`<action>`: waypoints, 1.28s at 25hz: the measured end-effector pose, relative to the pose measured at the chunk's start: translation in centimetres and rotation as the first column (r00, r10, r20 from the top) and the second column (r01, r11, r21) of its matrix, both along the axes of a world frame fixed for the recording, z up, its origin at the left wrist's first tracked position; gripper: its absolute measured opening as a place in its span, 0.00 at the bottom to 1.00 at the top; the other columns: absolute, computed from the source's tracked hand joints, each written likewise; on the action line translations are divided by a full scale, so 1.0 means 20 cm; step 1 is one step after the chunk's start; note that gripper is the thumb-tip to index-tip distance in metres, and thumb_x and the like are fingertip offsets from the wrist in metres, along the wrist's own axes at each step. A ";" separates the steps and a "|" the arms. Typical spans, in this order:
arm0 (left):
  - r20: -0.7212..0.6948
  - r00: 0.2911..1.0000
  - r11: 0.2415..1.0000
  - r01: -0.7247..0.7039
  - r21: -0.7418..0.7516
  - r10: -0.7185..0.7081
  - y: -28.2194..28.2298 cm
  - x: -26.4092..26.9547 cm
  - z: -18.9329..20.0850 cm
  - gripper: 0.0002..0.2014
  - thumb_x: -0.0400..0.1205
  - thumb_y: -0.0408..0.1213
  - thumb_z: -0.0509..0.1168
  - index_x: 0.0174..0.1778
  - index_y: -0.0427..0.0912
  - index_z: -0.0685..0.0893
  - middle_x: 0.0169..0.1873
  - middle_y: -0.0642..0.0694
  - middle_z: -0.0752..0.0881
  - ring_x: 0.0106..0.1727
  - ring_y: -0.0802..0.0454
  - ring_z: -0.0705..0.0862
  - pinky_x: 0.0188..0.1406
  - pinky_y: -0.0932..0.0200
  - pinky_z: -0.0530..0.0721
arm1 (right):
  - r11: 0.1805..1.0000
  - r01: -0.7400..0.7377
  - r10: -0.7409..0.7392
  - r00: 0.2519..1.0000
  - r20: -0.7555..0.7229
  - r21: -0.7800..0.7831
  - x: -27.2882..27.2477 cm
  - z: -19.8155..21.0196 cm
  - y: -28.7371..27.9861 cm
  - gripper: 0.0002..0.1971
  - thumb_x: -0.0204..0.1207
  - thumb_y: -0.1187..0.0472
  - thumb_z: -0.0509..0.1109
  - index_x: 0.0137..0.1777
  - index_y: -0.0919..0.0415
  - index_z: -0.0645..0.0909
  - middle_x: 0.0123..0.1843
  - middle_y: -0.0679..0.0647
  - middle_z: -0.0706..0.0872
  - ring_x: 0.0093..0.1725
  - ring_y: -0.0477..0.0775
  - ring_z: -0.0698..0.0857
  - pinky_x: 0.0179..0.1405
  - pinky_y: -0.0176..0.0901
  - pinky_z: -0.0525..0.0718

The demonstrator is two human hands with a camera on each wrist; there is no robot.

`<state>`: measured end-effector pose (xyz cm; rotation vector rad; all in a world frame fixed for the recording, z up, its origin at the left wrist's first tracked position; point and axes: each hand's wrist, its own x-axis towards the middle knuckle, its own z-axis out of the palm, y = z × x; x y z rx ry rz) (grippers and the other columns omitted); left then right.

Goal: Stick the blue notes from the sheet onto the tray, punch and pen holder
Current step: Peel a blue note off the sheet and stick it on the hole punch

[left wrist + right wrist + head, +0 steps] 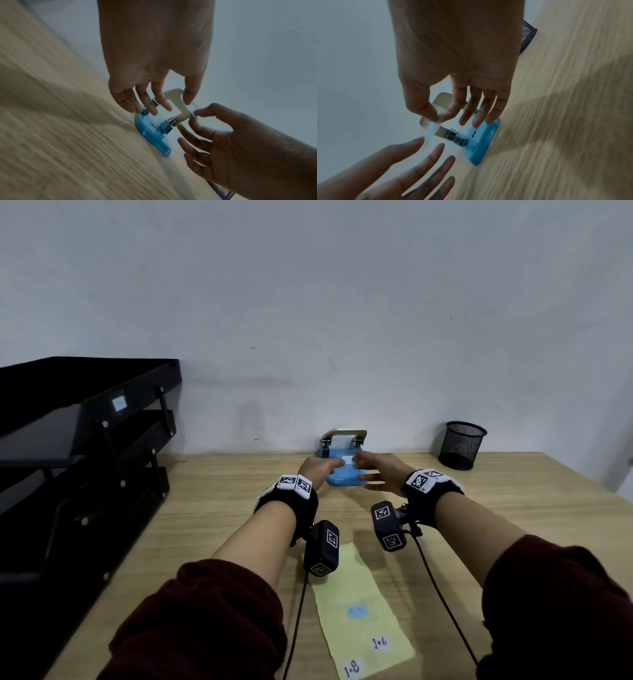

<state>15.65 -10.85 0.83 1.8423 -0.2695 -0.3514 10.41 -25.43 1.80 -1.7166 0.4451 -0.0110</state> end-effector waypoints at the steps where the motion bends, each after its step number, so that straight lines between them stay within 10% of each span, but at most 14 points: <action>1: 0.011 1.000 1.000 0.003 0.021 -0.003 -0.01 0.03 -0.01 0.13 0.80 0.40 0.66 0.57 0.37 0.84 0.49 0.43 0.82 0.50 0.47 0.77 0.34 0.60 0.72 | 1.000 0.011 -0.011 1.000 -0.004 -0.023 0.03 -0.01 -0.01 0.08 0.73 0.53 0.70 0.46 0.57 0.84 0.53 0.50 0.85 0.47 0.50 0.84 0.46 0.43 0.80; 4: 0.135 0.991 0.983 -0.008 0.184 -0.017 -0.01 0.13 -0.06 0.03 0.77 0.36 0.67 0.39 0.42 0.84 0.44 0.41 0.83 0.49 0.44 0.82 0.45 0.56 0.78 | 0.982 0.058 -0.067 0.997 -0.043 -0.182 0.12 -0.06 -0.07 0.10 0.73 0.54 0.70 0.48 0.61 0.85 0.53 0.54 0.85 0.42 0.49 0.82 0.44 0.44 0.80; 7: 0.257 0.962 0.928 -0.008 0.373 -0.095 -0.01 0.20 -0.08 0.11 0.75 0.31 0.67 0.53 0.38 0.87 0.57 0.40 0.87 0.61 0.42 0.84 0.59 0.57 0.80 | 0.929 0.083 -0.128 0.987 -0.100 -0.361 0.20 -0.09 -0.10 0.21 0.72 0.54 0.72 0.58 0.69 0.83 0.54 0.62 0.84 0.47 0.56 0.80 0.47 0.46 0.78; 12: 0.285 0.939 0.900 0.052 0.433 -0.191 -0.03 0.26 -0.12 0.16 0.75 0.28 0.67 0.59 0.41 0.84 0.63 0.40 0.84 0.60 0.42 0.84 0.55 0.59 0.79 | 0.900 0.053 -0.132 0.979 -0.157 -0.432 0.28 -0.10 -0.10 0.16 0.71 0.53 0.73 0.51 0.65 0.79 0.44 0.59 0.80 0.32 0.50 0.75 0.27 0.39 0.70; 18: 0.234 0.920 0.840 0.156 0.519 -0.315 -0.04 0.27 -0.13 0.22 0.76 0.30 0.69 0.66 0.40 0.74 0.67 0.39 0.81 0.66 0.41 0.82 0.66 0.52 0.80 | 0.899 0.038 -0.125 0.977 -0.171 -0.436 0.31 -0.11 -0.10 0.18 0.69 0.56 0.72 0.55 0.66 0.84 0.47 0.60 0.80 0.43 0.57 0.78 0.42 0.43 0.73; 23: 0.153 0.900 0.745 0.232 0.626 -0.409 -0.04 0.26 -0.11 0.29 0.75 0.29 0.66 0.72 0.46 0.66 0.72 0.38 0.77 0.67 0.38 0.81 0.66 0.48 0.81 | 0.892 0.056 -0.149 0.973 -0.175 -0.448 0.34 -0.13 -0.11 0.12 0.66 0.54 0.74 0.32 0.61 0.77 0.43 0.60 0.81 0.42 0.58 0.79 0.39 0.45 0.74; 32: 0.122 0.848 0.624 0.274 0.732 -0.515 -0.07 0.26 -0.11 0.32 0.76 0.28 0.64 0.77 0.50 0.67 0.71 0.36 0.77 0.66 0.38 0.80 0.62 0.52 0.79 | 0.867 0.092 -0.176 0.976 -0.129 -0.490 0.36 -0.17 -0.11 0.13 0.61 0.53 0.77 0.33 0.62 0.80 0.40 0.60 0.82 0.38 0.58 0.79 0.26 0.40 0.72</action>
